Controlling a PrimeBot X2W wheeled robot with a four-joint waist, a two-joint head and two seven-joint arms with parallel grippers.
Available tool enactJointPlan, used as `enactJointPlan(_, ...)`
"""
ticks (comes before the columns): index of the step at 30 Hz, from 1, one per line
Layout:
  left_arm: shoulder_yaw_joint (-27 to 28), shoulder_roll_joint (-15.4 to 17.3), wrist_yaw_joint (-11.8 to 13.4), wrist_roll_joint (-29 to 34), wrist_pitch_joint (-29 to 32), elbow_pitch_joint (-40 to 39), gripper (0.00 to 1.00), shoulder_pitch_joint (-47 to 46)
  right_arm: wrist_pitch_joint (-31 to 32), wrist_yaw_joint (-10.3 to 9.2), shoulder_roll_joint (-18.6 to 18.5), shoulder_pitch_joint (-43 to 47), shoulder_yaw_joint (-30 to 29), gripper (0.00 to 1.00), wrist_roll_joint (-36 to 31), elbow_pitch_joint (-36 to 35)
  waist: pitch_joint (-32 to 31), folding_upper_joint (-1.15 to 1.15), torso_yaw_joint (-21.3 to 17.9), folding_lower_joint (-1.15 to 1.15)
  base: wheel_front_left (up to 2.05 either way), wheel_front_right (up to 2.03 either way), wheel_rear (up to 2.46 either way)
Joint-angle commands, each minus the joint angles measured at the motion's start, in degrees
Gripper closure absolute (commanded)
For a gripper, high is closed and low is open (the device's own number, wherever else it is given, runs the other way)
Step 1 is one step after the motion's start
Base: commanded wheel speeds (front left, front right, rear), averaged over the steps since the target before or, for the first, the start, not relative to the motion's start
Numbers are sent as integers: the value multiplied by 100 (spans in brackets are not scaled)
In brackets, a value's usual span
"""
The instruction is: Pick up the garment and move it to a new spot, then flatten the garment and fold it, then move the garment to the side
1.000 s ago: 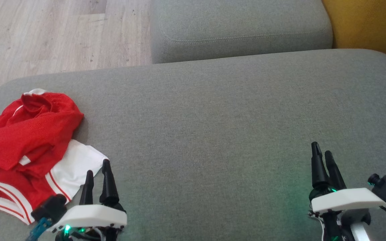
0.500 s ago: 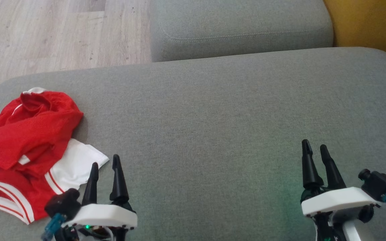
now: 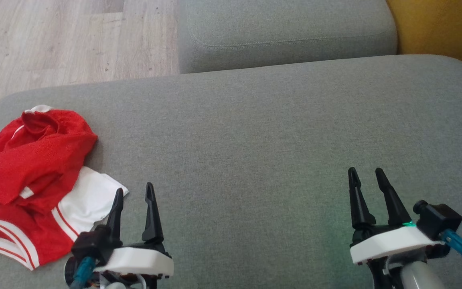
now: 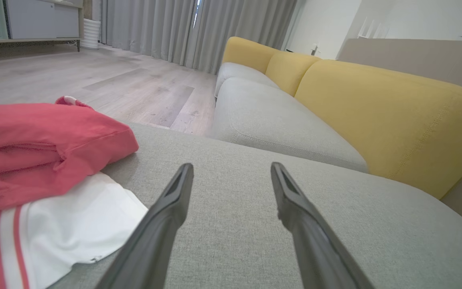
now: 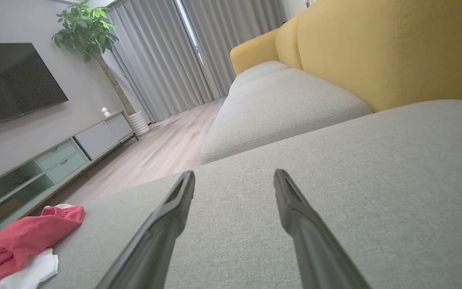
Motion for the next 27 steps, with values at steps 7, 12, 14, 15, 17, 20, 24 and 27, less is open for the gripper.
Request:
enactJointPlan(7, -3, 40, 129, 679, -213, -165, 0, -314, -232, 70, -51, -258, 60, 0, -871, -167, -9, 0, 9, 0, 0, 0, 0)
enactJointPlan(12, -30, 37, 178, 981, -298, -111, 0, -299, -316, 74, -52, -241, 13, 0, -1202, -147, -8, 0, 9, 0, 0, 0, 0)
enactJointPlan(14, -33, 34, 204, 1088, -332, -70, 0, -297, -350, 75, -53, -228, -26, 0, -1298, -112, -7, 0, 9, 0, 0, 0, 0)
enactJointPlan(15, -35, 33, 214, 1142, -349, -54, 0, -299, -367, 76, -53, -221, -56, 0, -1336, -80, -4, 0, 10, 0, 0, 0, 0)
enactJointPlan(17, -30, 31, 252, 1253, -383, -18, 0, -305, -401, 78, -54, -212, -116, 0, -1366, 7, -4, 0, 14, 0, 0, 0, 0)
enactJointPlan(20, -16, 26, 339, 1406, -434, 33, 0, -310, -452, 80, -56, -219, -142, 0, -1525, 111, -4, 0, 22, 0, 0, 0, 0)
enactJointPlan(24, -10, 23, 414, 1607, -502, 59, 0, -330, -519, 83, -58, -245, -176, 0, -1768, 195, -1, 0, 24, 0, 0, 0, 0)
enactJointPlan(27, -16, 22, 459, 1779, -553, 65, 0, -338, -569, 86, -59, -257, -174, 0, -1919, 240, 0, 0, 26, 0, 0, 0, 0)
